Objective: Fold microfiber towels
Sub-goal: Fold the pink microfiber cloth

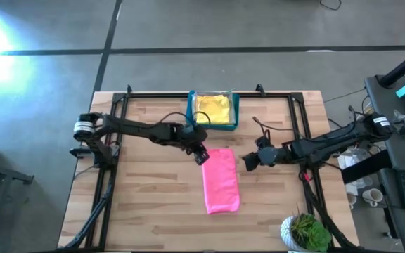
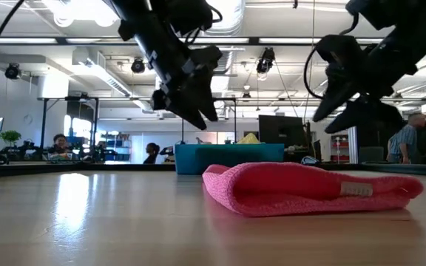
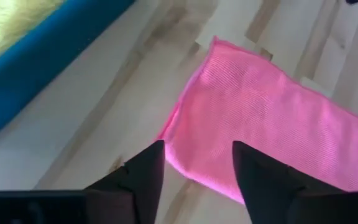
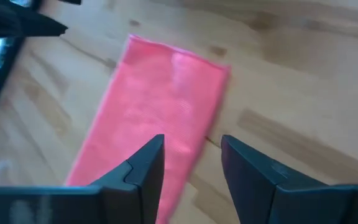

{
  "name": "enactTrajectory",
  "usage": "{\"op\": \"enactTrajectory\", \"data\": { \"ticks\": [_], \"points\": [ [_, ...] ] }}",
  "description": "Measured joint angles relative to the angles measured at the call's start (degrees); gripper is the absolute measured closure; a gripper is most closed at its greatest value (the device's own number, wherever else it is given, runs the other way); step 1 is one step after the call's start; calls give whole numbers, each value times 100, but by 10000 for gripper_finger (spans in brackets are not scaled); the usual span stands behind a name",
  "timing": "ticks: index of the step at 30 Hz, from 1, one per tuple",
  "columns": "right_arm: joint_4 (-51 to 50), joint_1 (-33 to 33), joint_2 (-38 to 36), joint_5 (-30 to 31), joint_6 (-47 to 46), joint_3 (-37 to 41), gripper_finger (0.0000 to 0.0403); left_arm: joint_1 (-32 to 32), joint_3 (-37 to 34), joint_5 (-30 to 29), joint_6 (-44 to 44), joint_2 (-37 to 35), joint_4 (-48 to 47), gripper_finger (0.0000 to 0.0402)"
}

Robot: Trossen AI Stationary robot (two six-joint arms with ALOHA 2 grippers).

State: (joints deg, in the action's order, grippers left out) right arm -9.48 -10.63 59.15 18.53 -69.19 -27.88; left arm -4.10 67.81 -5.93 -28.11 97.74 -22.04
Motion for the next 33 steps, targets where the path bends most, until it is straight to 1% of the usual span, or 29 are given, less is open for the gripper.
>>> {"op": "enactTrajectory", "data": {
  "ticks": [4, 8, 12, 17, 21, 23, 28, 33],
  "points": [
    [358, 351, 27, -241, 327, 0, 236, -113, -81, 248, -33, -320, -333, 212],
    [428, 714, 95, -260, 296, 0, 211, -120, -350, 268, -475, -427, -267, 210],
    [445, 990, 100, -386, 235, 0, 203, -118, -771, 309, -999, -394, 345, 210],
    [461, 1180, 204, -563, 300, 0, 202, -122, -1301, 393, -1515, -340, 1446, 210],
    [701, 1250, 581, -699, 234, 0, 202, -131, -1616, 393, -1943, -288, 1930, 210],
    [944, 1246, 799, -702, 258, -4, 202, -131, -1719, 393, -1965, -253, 2028, 210],
    [1011, 1274, 1292, -701, 347, -224, 202, -142, -1772, 396, -2217, -66, 2208, 210],
    [1026, 1329, 1812, -718, 389, -434, 202, -142, -1748, 413, -2252, 291, 2699, 210]
  ]
}}
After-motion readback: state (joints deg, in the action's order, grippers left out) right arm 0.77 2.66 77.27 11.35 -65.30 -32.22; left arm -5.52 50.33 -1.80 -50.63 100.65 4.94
